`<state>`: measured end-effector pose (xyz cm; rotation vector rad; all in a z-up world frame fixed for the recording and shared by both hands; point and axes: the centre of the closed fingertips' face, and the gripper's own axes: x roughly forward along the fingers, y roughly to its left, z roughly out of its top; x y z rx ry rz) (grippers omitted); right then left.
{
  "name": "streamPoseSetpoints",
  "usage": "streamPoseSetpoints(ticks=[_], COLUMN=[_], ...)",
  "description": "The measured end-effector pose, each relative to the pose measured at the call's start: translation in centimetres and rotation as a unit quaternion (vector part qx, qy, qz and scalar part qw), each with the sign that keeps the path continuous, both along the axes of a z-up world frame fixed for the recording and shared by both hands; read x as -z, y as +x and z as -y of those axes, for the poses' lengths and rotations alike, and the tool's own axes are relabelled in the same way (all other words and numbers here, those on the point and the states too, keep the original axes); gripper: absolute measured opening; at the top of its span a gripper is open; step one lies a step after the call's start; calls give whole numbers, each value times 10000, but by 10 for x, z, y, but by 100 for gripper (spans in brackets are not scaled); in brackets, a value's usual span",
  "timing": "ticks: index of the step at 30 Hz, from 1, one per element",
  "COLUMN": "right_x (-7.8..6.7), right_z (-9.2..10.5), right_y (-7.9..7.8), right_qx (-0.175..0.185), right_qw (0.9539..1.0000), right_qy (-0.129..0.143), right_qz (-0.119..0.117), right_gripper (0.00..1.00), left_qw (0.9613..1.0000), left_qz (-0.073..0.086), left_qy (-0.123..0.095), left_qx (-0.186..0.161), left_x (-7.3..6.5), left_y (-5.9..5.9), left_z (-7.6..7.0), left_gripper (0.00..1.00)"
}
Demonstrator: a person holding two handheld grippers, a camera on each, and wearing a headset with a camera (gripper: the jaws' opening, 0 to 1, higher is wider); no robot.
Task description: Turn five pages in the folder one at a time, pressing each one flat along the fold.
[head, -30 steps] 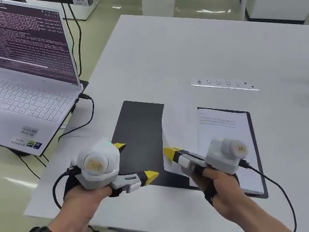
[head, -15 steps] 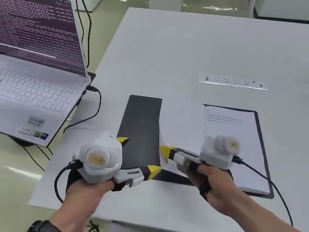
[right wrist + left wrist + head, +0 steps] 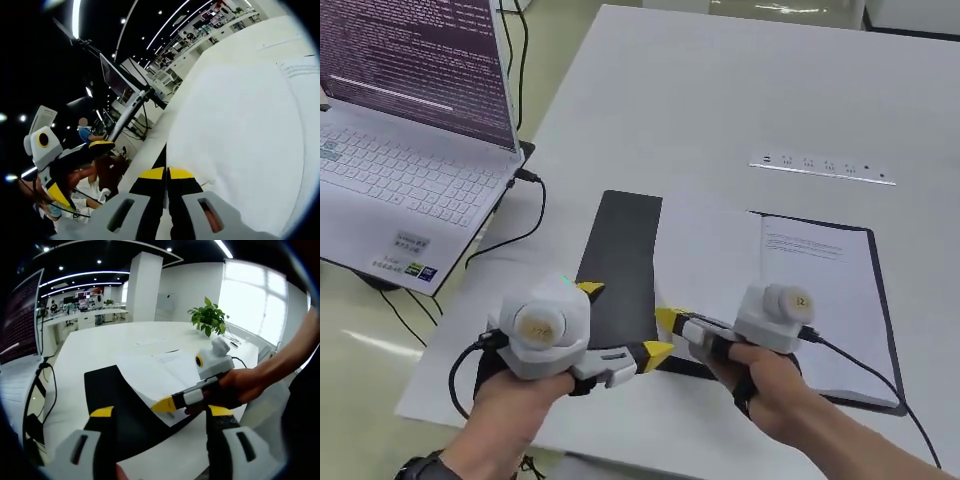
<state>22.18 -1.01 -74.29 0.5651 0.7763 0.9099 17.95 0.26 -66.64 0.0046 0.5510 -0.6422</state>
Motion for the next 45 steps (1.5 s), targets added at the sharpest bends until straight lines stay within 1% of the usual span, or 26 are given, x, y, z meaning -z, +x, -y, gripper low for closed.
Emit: streamPoseSetpoints(ticks=[3, 11, 14, 16, 21, 23, 24, 26, 29, 31, 33, 36, 38, 41, 45], right_x=[8, 24, 33, 38, 48, 45, 46, 46, 46, 45, 42, 38, 37, 35, 30], right_z=[-4, -8, -8, -8, -8, -10, -10, -11, -12, -13, -14, -16, -16, -16, -17], right_y=[1, 2, 4, 3, 5, 5, 6, 6, 5, 4, 2, 1, 0, -1, -5], right_qx=[-14, -16, -4, -15, 35, 120, 124, 39, -79, -117, -135, -111, -131, -130, -205], right_qw=[10000, 9995, 9991, 9987, 9981, 9981, 9980, 9982, 9983, 9984, 9985, 9985, 9986, 9986, 9982], right_qy=[-51, -121, -149, -219, -322, -239, -253, -336, -349, -354, -300, -127, -123, -87, 37], right_qz=[-85, -303, -404, -450, -517, -554, -561, -491, -468, -431, -429, -516, -491, -496, -565], right_gripper=[0, 0, 0, 0, 0, 0, 0, 0, 3, 6, 10, 16, 19, 22, 28], left_qw=[9999, 9997, 9998, 9998, 9999, 9999, 9999, 9999, 9998, 9997, 9997, 9997, 9994, 9993, 9991], left_qz=[-6, -10, -30, -51, -91, -111, -115, -144, -185, -191, -204, -239, -294, -330, -331], left_qy=[65, 68, 57, 52, 67, 59, 55, 72, 104, 116, 106, 106, 154, 162, 259], left_qx=[123, 227, 198, 166, 113, 78, 69, 60, 55, 48, 31, 13, 35, 38, 77], left_x=[1, -1, -1, 1, 3, 4, 4, 7, 10, 11, 12, 14, 19, 22, 26], left_y=[-3, -7, -6, -6, -6, -6, -6, -7, -8, -8, -7, -6, -7, -7, -4], left_z=[4, 9, 8, 6, 2, 0, -1, -2, -4, -5, -5, -6, -8, -9, -11], left_gripper=[73, 72, 72, 72, 72, 72, 72, 72, 72, 72, 71, 71, 70, 68, 65])
